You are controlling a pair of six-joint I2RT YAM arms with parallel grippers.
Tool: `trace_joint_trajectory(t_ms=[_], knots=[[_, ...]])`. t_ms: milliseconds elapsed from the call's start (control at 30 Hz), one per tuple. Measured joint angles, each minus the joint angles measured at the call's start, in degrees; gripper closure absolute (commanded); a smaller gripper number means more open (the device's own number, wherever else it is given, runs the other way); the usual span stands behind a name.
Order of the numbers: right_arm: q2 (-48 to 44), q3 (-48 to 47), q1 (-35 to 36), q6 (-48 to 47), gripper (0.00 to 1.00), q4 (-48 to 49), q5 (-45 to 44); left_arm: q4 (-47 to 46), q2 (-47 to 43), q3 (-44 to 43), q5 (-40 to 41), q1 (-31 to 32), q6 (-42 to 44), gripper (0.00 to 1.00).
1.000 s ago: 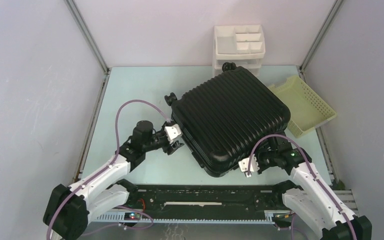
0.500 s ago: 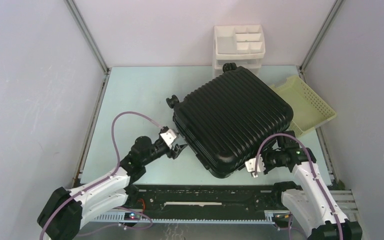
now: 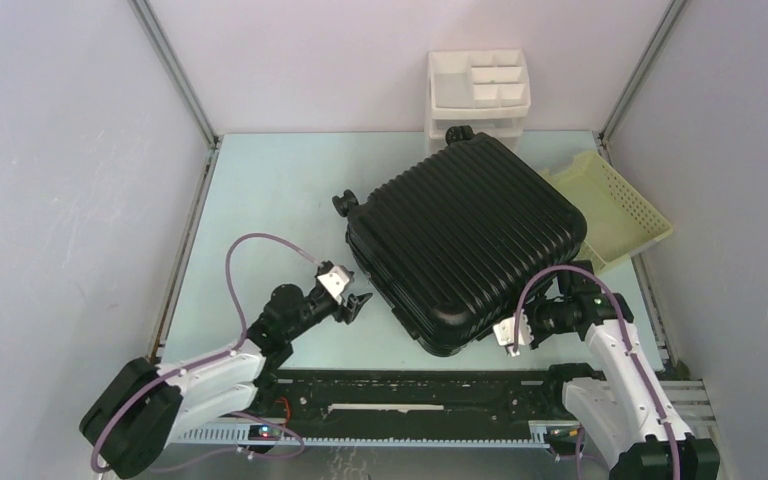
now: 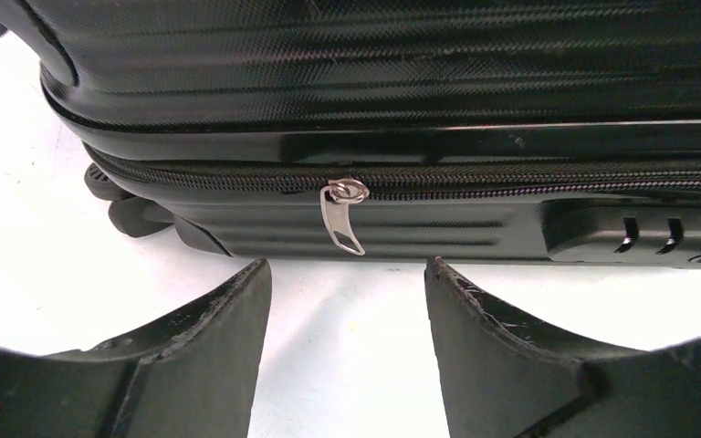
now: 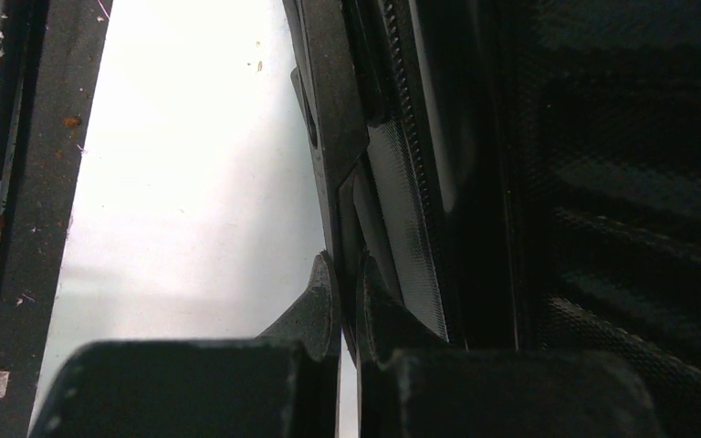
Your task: Open, take out, and arrange the luggage
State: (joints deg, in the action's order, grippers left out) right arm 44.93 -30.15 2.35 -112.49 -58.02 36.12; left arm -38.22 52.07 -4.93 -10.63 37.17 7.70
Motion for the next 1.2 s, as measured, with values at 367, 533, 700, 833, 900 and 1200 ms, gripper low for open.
trace_joint_trajectory(t_ms=[367,533,700,833,900,1200], knots=[[0.6,-0.3,-2.3,-2.2,1.0,-1.8,0.7,-6.6,12.7,-3.2,-0.2,0.0,1.7,0.46],[1.0,-0.3,-2.4,-2.7,1.0,-2.0,0.9,-8.9,16.1,-5.2,-1.3,0.0,1.7,0.57],[1.1,-0.3,-2.7,-2.8,1.0,-2.3,1.0,-10.0,16.9,-5.2,-2.4,-0.1,0.6,0.86],[1.6,-0.6,-2.7,-2.8,1.0,-2.4,1.0,-10.7,16.9,-5.2,-2.9,-0.1,-0.5,1.0],[1.7,-0.7,-2.8,-2.8,1.0,-2.6,0.9,-11.0,16.9,-5.2,-2.7,-0.2,-0.9,1.0],[1.8,-0.7,-2.9,-2.8,1.0,-2.6,0.9,-9.2,14.9,-4.9,-1.9,-1.9,-4.3,1.0]])
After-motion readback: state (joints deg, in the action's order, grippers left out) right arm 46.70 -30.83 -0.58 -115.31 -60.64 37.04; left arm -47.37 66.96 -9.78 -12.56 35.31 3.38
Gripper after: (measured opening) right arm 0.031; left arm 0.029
